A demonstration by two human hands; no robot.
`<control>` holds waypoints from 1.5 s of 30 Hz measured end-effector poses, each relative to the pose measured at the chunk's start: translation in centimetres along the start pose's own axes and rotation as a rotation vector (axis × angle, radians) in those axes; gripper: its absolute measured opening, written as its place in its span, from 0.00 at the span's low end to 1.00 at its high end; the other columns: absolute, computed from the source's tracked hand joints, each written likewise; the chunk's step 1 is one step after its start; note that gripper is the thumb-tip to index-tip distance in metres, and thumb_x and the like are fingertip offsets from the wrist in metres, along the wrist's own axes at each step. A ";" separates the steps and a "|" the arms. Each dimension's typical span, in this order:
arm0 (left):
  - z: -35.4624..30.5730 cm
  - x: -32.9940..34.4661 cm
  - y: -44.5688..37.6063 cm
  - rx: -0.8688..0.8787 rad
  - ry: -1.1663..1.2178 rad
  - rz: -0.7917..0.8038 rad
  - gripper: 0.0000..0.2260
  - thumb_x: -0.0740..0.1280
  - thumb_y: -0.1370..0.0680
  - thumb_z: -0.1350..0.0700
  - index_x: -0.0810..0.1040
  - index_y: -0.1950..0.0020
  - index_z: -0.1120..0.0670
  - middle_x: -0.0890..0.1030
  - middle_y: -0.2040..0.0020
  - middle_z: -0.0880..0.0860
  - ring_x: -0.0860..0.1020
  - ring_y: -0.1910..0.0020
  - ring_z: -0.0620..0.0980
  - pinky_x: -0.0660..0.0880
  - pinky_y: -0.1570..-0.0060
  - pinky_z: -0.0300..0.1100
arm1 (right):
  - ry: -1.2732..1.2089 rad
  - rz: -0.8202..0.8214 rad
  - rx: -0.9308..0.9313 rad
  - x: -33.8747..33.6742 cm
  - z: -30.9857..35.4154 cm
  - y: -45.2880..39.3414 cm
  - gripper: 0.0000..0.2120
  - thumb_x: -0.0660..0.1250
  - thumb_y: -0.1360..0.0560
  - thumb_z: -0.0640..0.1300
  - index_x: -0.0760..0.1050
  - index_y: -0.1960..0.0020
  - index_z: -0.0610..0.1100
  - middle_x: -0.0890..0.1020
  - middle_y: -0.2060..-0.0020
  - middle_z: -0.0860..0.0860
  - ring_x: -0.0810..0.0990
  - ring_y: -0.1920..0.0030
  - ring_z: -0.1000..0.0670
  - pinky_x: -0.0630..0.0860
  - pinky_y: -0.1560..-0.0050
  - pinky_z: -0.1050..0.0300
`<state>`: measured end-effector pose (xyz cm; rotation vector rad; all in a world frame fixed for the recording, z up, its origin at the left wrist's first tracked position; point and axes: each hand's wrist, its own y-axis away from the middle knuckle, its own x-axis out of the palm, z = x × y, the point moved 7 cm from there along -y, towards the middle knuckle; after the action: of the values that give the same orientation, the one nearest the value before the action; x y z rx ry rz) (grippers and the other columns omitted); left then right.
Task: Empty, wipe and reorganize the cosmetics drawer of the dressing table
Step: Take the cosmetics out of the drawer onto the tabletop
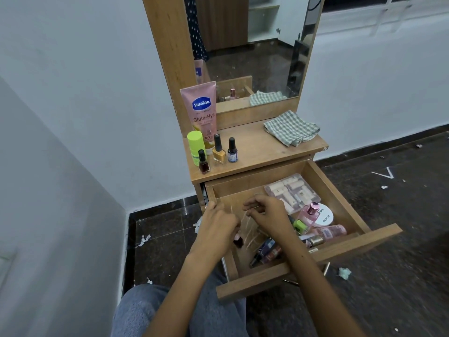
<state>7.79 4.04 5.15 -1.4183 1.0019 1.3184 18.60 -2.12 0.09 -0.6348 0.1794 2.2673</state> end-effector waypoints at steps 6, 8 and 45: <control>2.3 -2.8 -0.4 -0.143 0.111 -0.351 0.02 0.73 0.29 0.56 0.82 0.61 0.51 0.80 0.66 0.48 0.75 0.61 0.51 0.60 0.56 0.44 | -0.059 0.164 -0.137 1.1 2.2 0.9 0.18 0.73 0.34 0.36 0.80 0.46 0.49 0.81 0.55 0.63 0.79 0.51 0.64 0.75 0.53 0.70; 2.2 -3.2 -0.4 -0.140 0.139 -0.394 0.01 0.73 0.29 0.57 0.82 0.59 0.52 0.81 0.64 0.48 0.74 0.59 0.51 0.62 0.54 0.45 | -0.066 0.178 -0.183 1.4 2.6 1.1 0.18 0.76 0.33 0.39 0.79 0.45 0.48 0.82 0.56 0.62 0.80 0.51 0.63 0.76 0.52 0.67; 3.8 3.7 2.6 -0.325 0.122 0.120 0.24 0.51 0.17 0.49 0.50 0.22 0.53 0.50 0.22 0.50 0.47 0.23 0.49 0.36 0.29 0.56 | 0.096 -0.299 -0.271 -2.3 7.8 -3.5 0.05 0.73 0.30 0.45 0.79 0.57 0.46 0.80 0.60 0.54 0.79 0.60 0.59 0.77 0.59 0.64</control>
<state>4.75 7.18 1.28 -1.7214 0.9965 1.5516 19.39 1.32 8.24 -0.8518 -0.1701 1.9875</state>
